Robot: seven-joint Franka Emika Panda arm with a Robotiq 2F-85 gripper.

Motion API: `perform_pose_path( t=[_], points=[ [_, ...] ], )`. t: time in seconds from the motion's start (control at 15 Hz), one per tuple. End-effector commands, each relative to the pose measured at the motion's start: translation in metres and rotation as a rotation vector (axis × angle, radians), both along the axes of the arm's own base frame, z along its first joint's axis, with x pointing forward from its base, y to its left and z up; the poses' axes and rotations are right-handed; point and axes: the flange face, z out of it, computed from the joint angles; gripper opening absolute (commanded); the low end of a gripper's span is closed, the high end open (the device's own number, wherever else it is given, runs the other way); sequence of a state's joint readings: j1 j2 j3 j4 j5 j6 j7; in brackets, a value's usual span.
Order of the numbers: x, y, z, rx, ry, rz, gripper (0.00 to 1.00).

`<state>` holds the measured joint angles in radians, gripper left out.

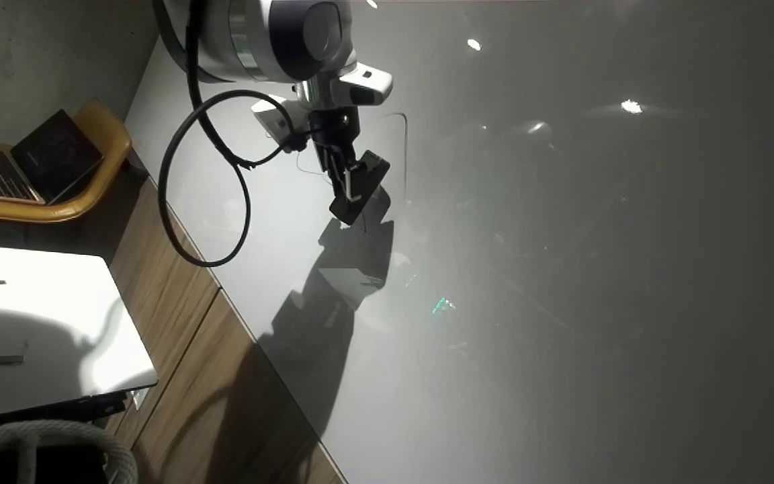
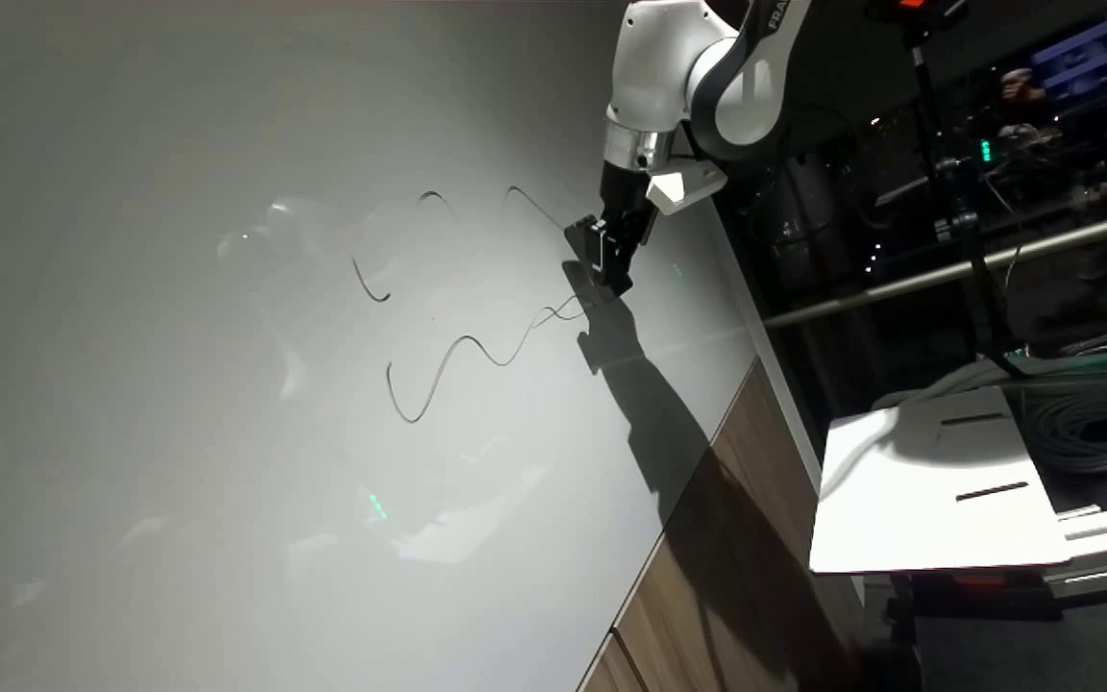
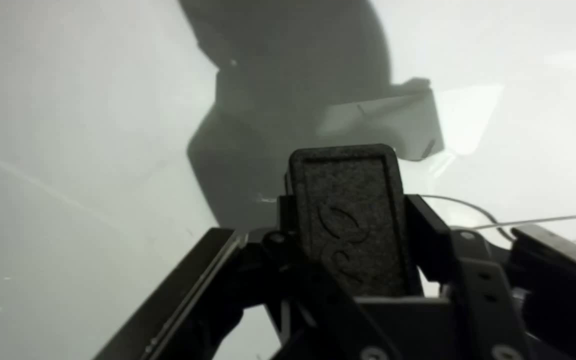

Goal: Use the eraser to erase the board

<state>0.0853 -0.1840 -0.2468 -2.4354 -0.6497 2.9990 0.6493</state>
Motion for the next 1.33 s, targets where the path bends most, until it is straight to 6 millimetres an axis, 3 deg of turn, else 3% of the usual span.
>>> perform_pose_path(
  t=[0.0, 0.4, 0.6, 0.93, 1.27],
  points=[
    [-0.006, -0.004, 0.020, -0.025, -0.014, 0.044, 0.30],
    [0.007, -0.047, 0.053, -0.095, -0.054, 0.050, 0.30],
    [0.021, -0.055, 0.057, -0.107, -0.060, 0.054, 0.30],
    [0.058, -0.025, 0.063, -0.103, -0.070, 0.096, 0.30],
    [0.076, 0.039, 0.079, -0.111, -0.015, 0.144, 0.30]
  ],
)
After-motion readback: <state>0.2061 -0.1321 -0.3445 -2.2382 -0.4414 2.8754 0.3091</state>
